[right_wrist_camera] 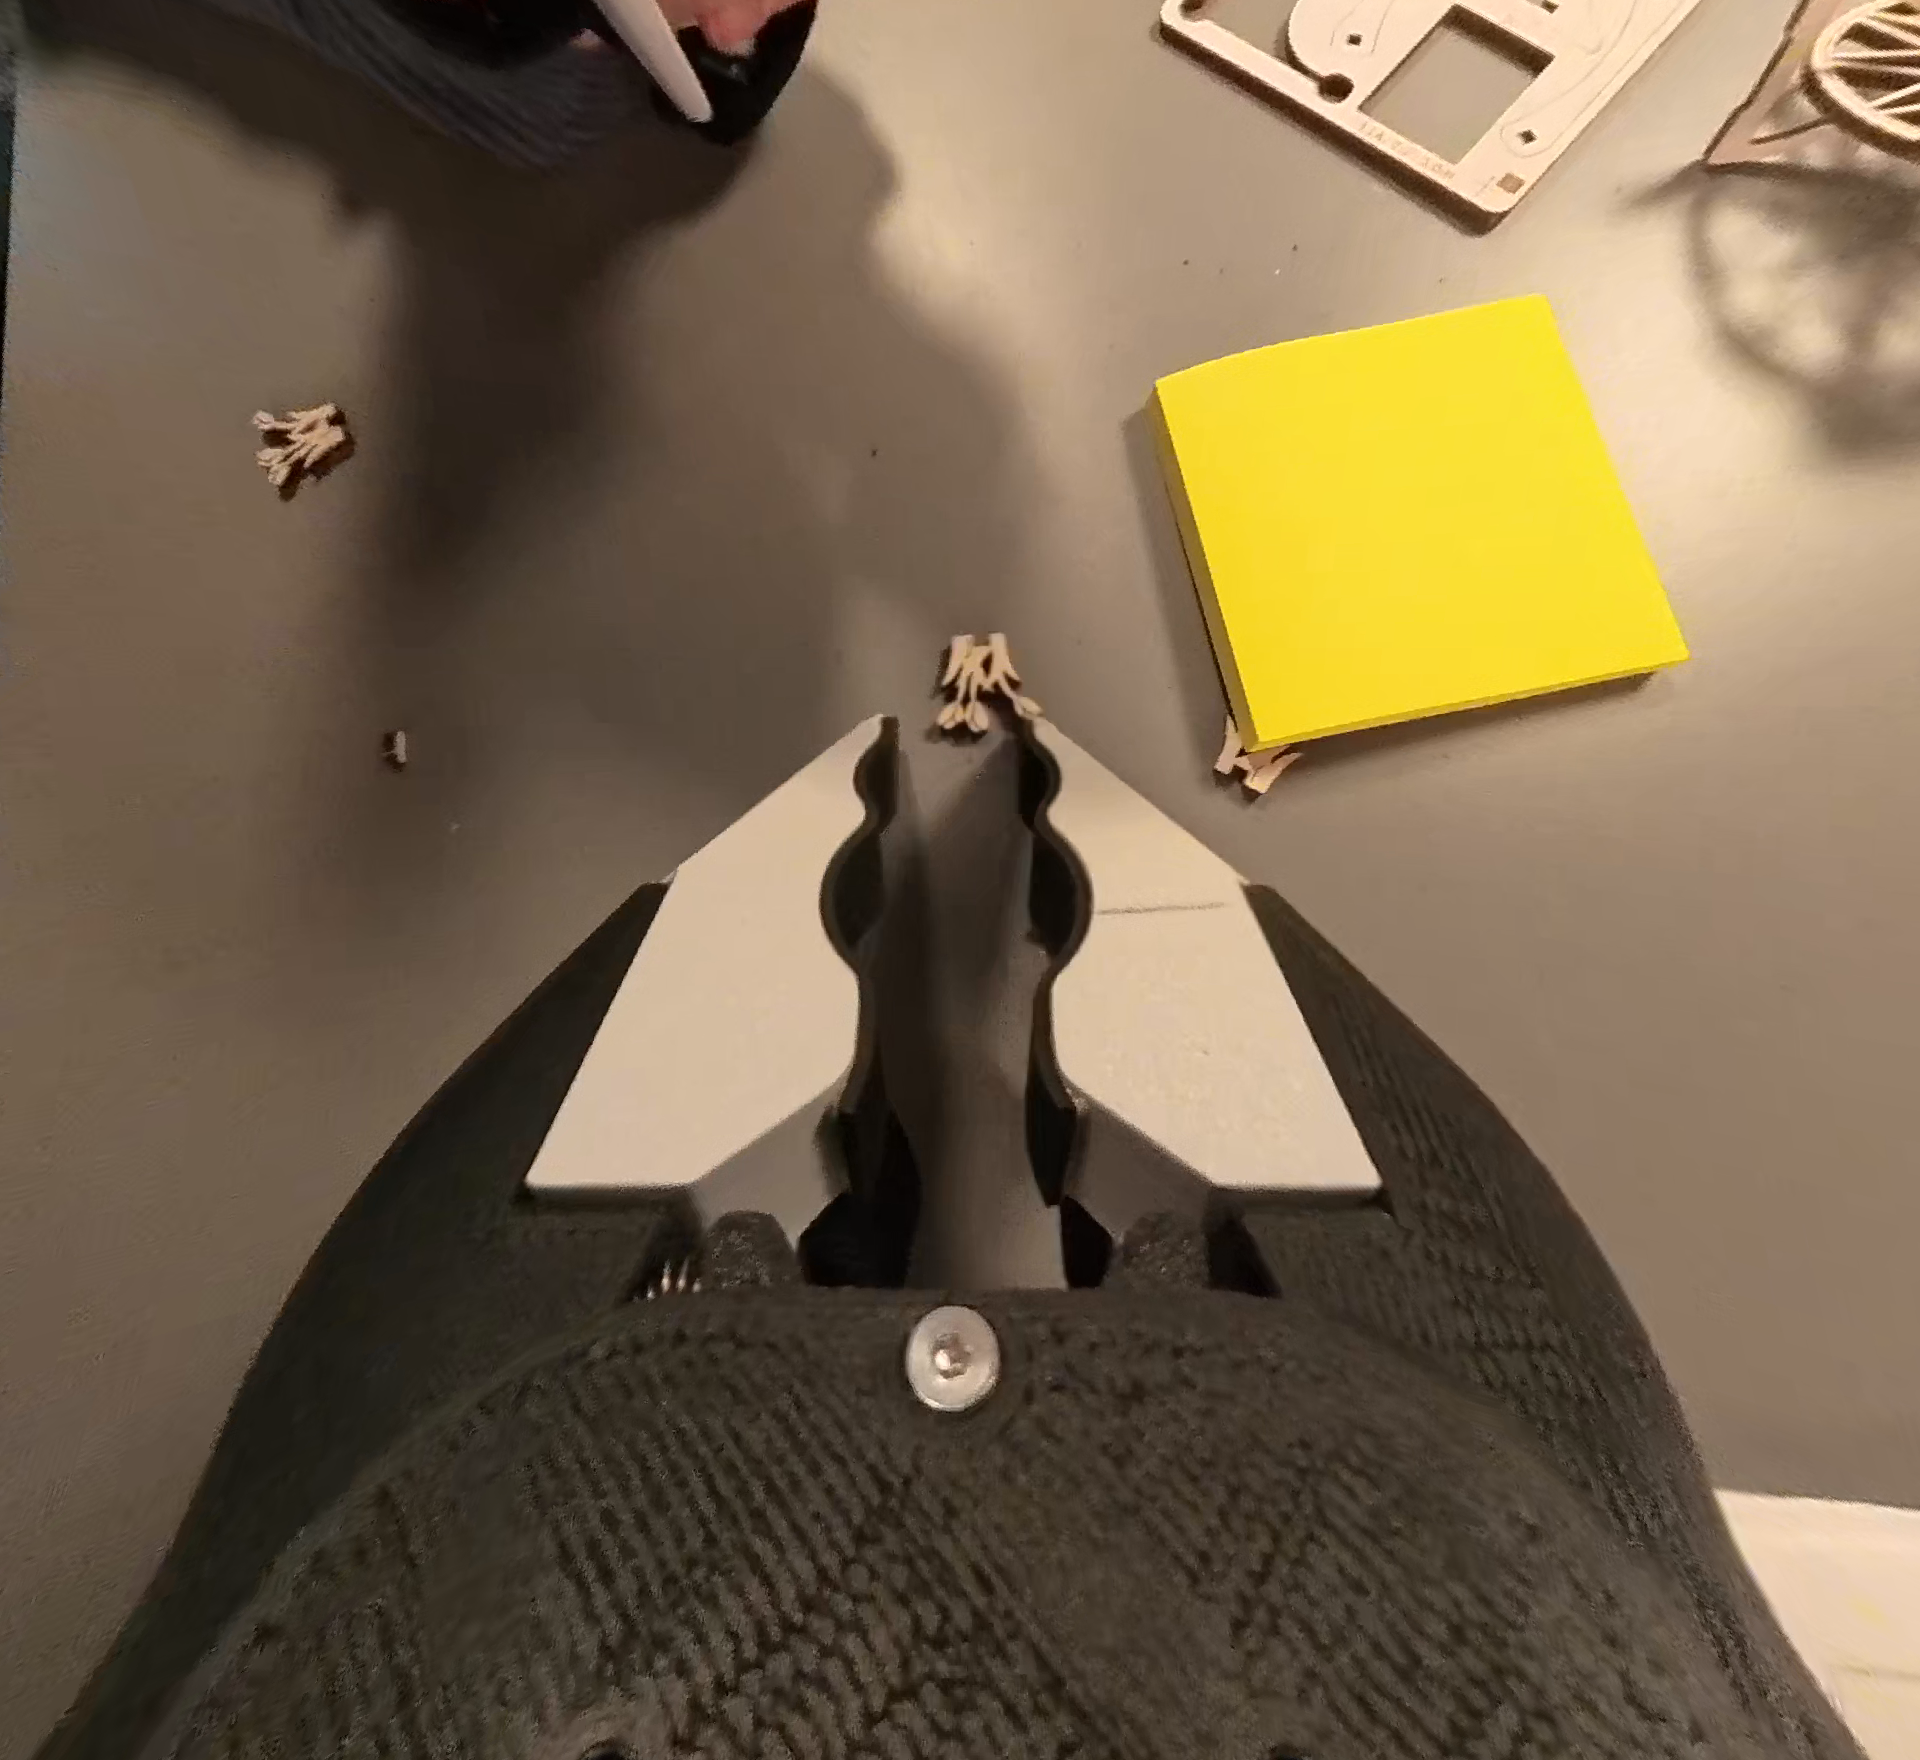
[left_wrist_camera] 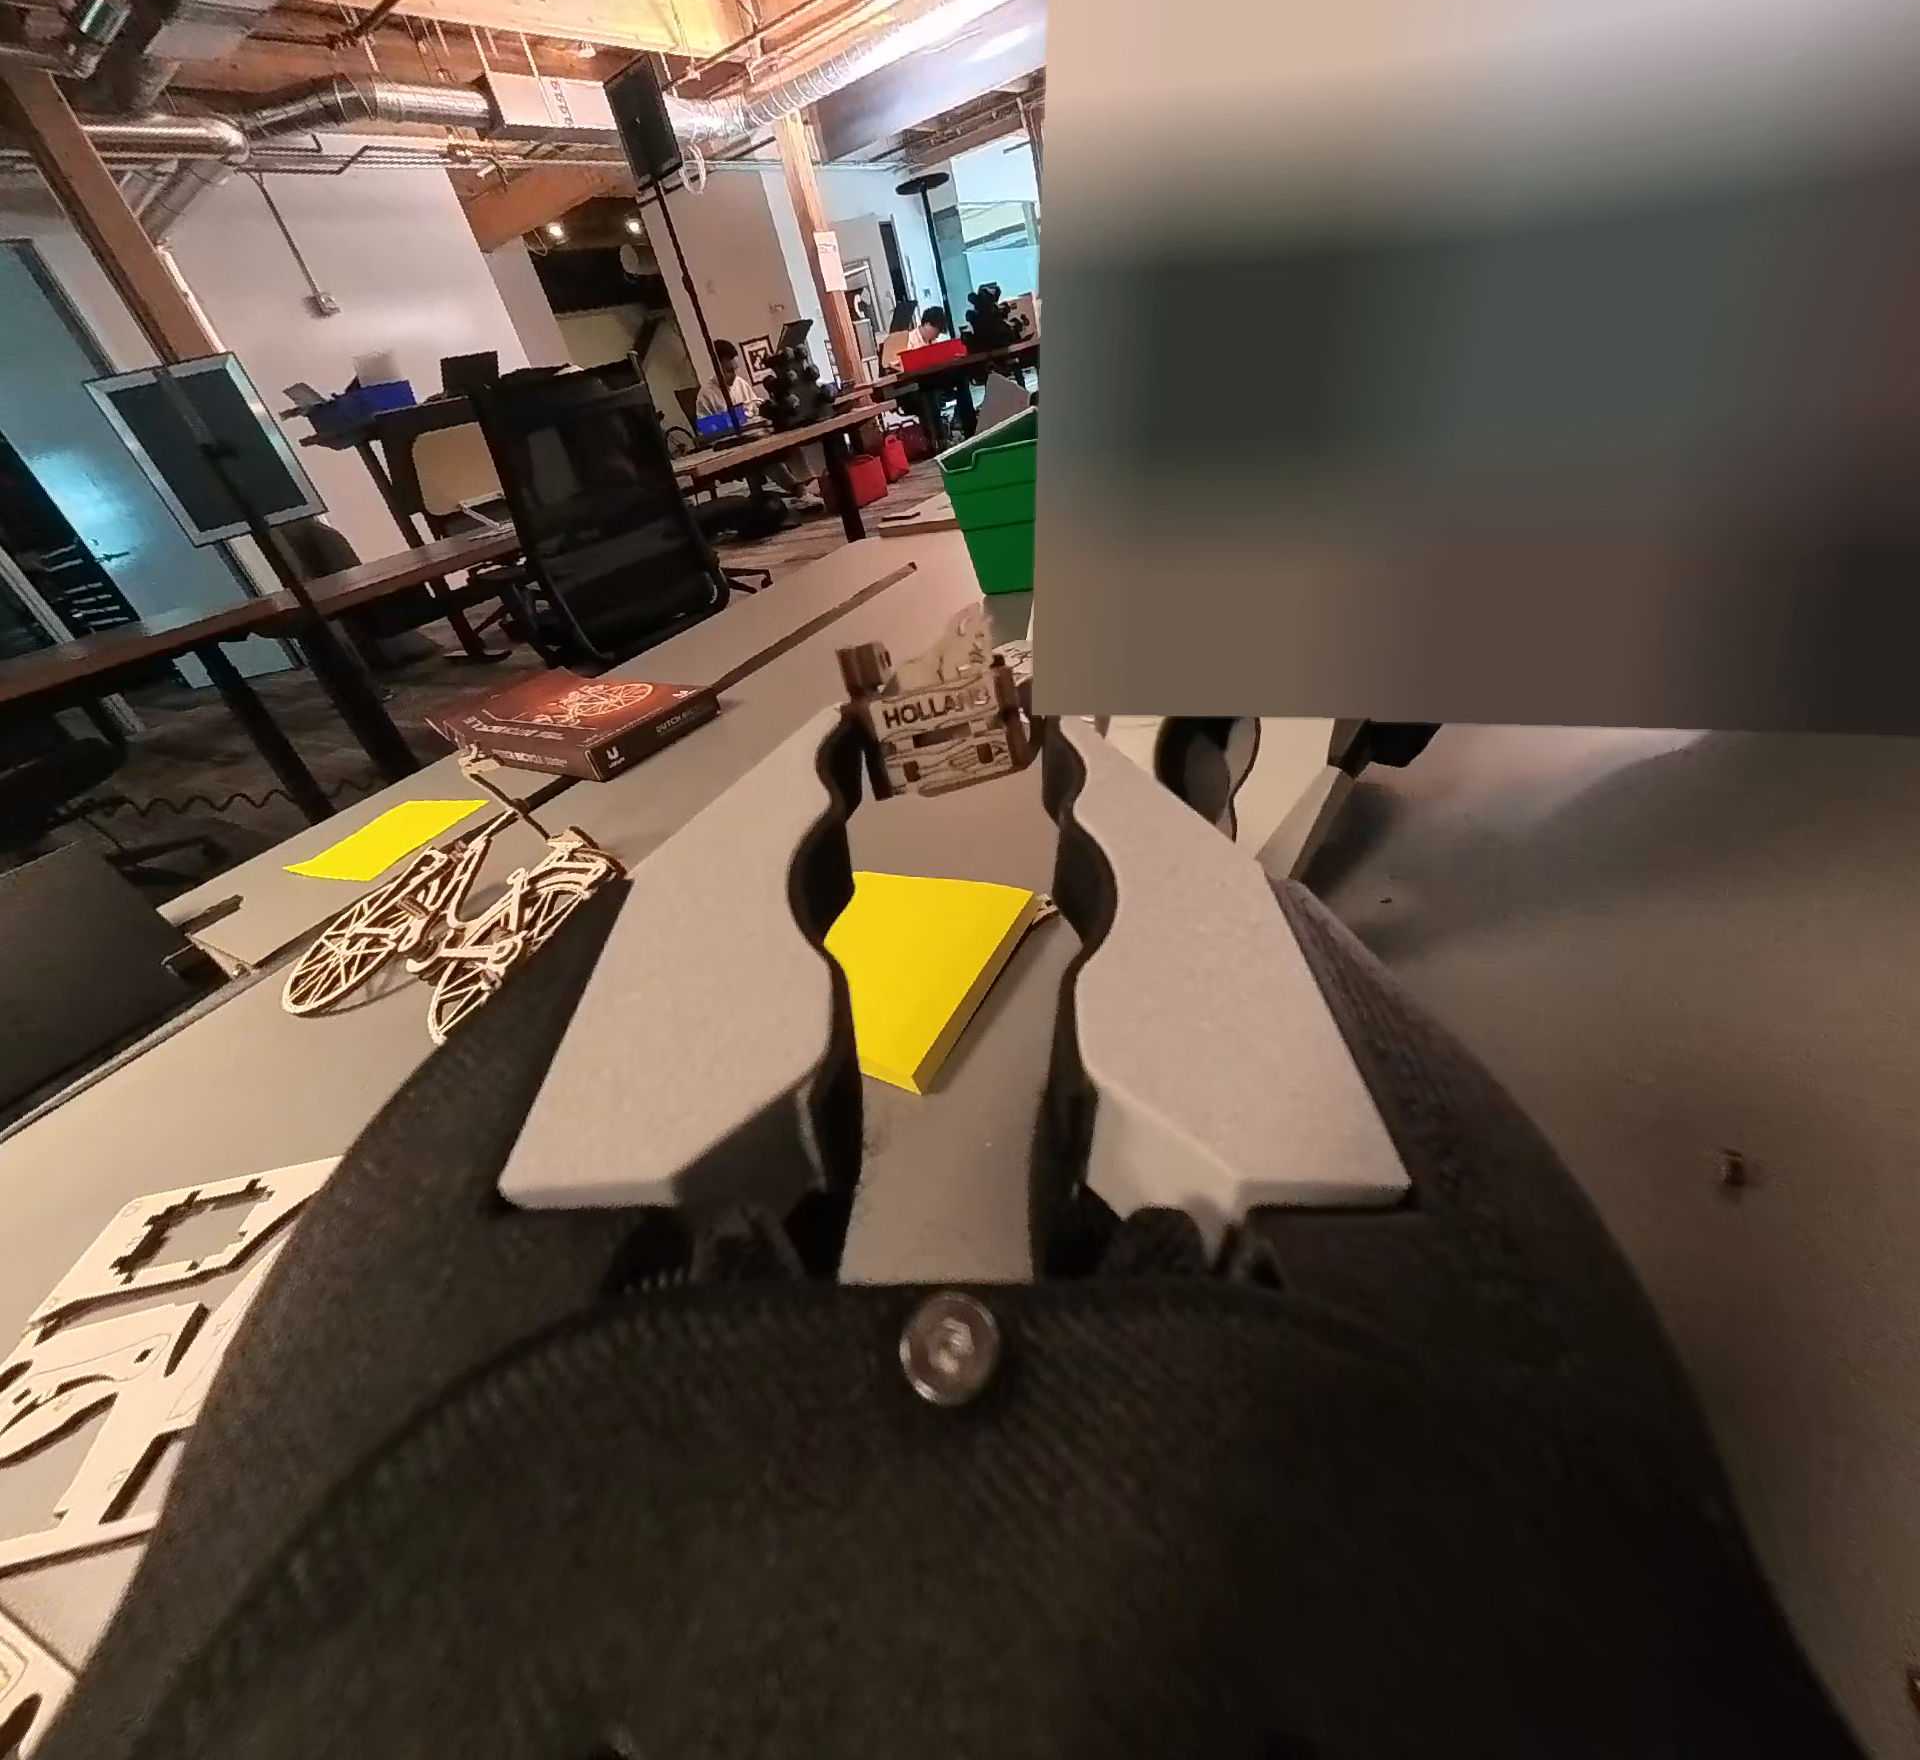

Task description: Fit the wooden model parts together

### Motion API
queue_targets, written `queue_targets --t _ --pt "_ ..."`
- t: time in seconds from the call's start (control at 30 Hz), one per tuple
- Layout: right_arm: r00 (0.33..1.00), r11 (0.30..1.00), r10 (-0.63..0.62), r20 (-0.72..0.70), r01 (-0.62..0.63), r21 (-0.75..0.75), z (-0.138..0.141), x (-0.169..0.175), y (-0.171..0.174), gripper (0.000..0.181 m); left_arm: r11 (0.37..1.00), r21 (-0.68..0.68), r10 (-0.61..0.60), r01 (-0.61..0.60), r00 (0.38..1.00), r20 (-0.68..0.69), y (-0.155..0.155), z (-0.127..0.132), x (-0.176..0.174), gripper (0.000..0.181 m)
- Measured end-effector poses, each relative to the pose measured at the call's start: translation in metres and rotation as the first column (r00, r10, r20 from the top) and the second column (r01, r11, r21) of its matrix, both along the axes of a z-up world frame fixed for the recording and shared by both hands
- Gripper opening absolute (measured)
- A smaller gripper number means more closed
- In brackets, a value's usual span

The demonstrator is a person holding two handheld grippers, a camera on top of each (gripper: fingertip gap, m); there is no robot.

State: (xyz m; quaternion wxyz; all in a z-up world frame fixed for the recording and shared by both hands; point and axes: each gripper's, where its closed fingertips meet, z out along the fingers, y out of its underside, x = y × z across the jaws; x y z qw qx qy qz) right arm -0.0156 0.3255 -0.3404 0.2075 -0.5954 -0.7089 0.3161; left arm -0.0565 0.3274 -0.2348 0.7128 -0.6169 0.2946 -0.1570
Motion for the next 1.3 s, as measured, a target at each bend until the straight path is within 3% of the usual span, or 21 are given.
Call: queue_targets --t 0.17,0.5,0.83,0.9,1.07,1.23,1.3 --pt "0.999 1.000 -0.009 -0.035 0.010 0.019 0.000 -0.005 0.004 0.030 1.000 -0.005 -0.010 0.010 1.000 -0.013 -0.001 -0.002 0.002 0.033" --pt "0.999 0.998 0.019 -0.041 -0.016 0.065 -0.001 -0.006 0.004 0.029 1.000 -0.011 -0.021 0.021 0.999 -0.028 -0.001 -0.004 0.005 0.033" --pt "0.999 0.998 0.031 -0.044 -0.029 0.055 0.000 -0.007 0.000 0.015 0.999 -0.017 -0.029 0.028 0.998 -0.052 -0.001 -0.008 0.008 0.033" --pt "0.997 0.998 0.030 -0.070 -0.026 0.056 0.007 -0.006 0.001 0.001 0.999 -0.020 -0.031 0.030 0.998 -0.060 -0.001 -0.009 0.009 0.033" --pt "0.990 0.991 0.004 -0.140 0.015 0.136 0.038 0.002 0.016 0.000 0.999 -0.011 -0.031 0.030 0.997 -0.067 -0.002 -0.008 0.009 0.033" --pt "0.999 0.998 0.011 -0.040 -0.013 -0.060 0.015 0.009 0.002 0.015 0.999 -0.020 -0.032 0.031 0.998 -0.059 -0.002 -0.008 0.008 0.033" --pt "1.000 1.000 0.017 0.003 -0.017 -0.022 0.003 0.008 0.002 0.018 0.999 -0.027 -0.041 0.039 0.996 -0.084 -0.003 -0.011 0.008 0.033"
